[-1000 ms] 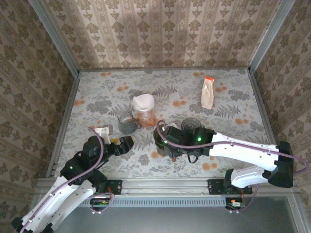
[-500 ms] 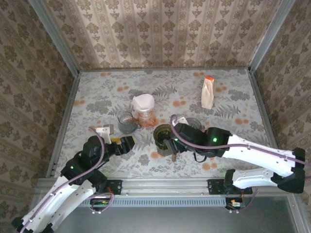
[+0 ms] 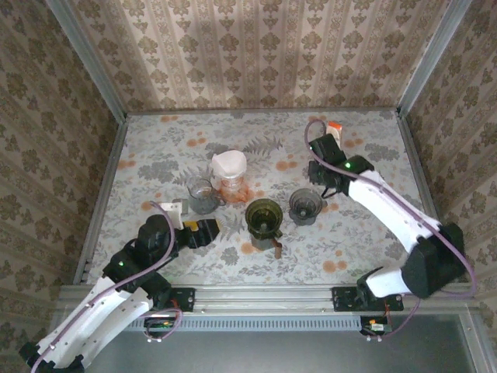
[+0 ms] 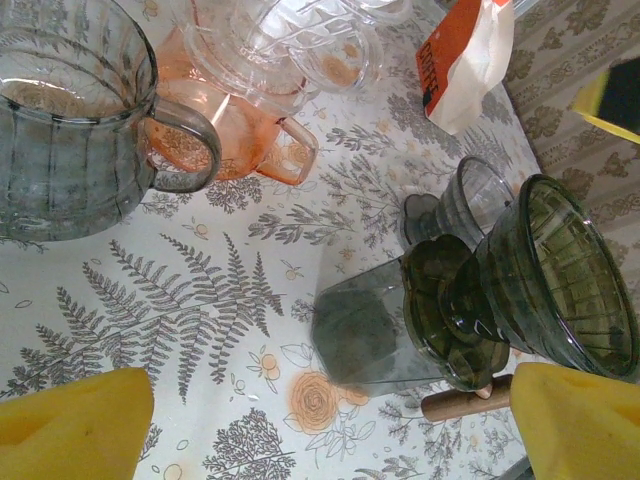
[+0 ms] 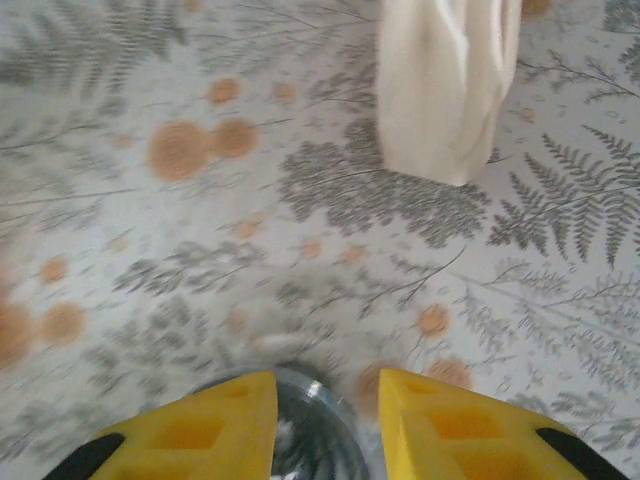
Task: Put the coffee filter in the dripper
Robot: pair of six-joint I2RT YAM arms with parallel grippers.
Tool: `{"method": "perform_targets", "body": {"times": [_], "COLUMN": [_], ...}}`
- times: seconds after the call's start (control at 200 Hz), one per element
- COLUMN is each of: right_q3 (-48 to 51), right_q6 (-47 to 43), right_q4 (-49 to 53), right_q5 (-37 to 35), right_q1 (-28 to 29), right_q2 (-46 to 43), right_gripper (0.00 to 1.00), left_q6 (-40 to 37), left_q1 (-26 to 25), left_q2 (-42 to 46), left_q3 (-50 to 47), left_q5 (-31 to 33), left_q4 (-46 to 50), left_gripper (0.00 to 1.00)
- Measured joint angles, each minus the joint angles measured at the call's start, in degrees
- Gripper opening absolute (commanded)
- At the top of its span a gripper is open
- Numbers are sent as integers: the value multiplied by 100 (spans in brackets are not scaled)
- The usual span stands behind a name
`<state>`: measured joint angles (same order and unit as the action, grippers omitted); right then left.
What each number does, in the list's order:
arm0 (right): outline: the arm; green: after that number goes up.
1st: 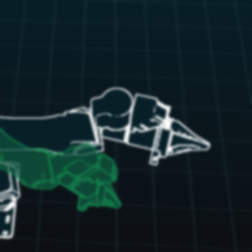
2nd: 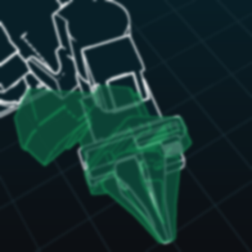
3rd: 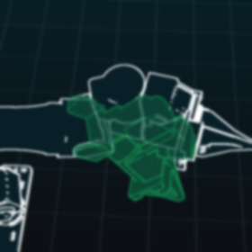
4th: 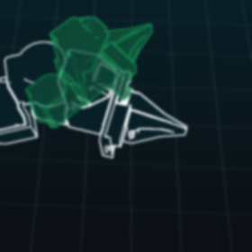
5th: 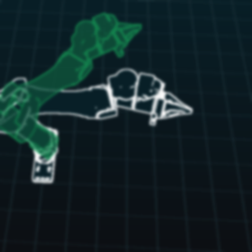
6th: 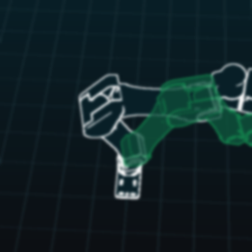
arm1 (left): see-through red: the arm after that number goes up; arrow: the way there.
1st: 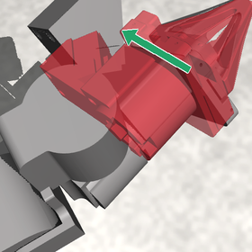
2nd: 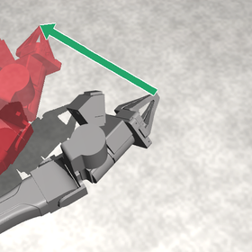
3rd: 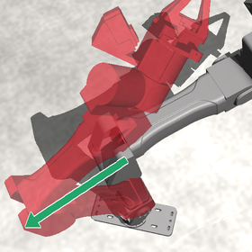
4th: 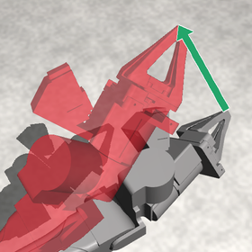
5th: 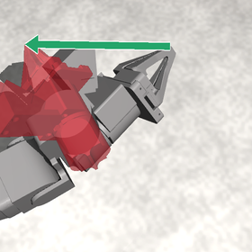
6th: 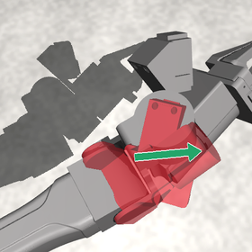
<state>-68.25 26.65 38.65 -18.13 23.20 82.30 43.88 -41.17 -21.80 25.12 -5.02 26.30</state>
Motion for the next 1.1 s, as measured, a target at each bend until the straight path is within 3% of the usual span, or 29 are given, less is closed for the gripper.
{"method": "perform_targets", "body": {"times": [0.205, 0.515, 1.1], "right_q3": [-616, -2076, -2789], "right_q6": [-393, -1060, -1781], "right_q4": [-170, -157, -83], "right_q5": [-33, -369, -857], "right_q1": [-658, -979, -1075], "right_q2": [1060, 2337, 3198], "right_gripper": [25, 19, 20], "left_q6": [0, 0, 2], "left_q1": [0, 0, 0], "left_q2": [0, -72, -411], "left_q3": [-66, -74, -79], "left_q5": [-109, -125, -122], "left_q4": [-22, -20, -98], "left_gripper": [93, 94, 95]}}
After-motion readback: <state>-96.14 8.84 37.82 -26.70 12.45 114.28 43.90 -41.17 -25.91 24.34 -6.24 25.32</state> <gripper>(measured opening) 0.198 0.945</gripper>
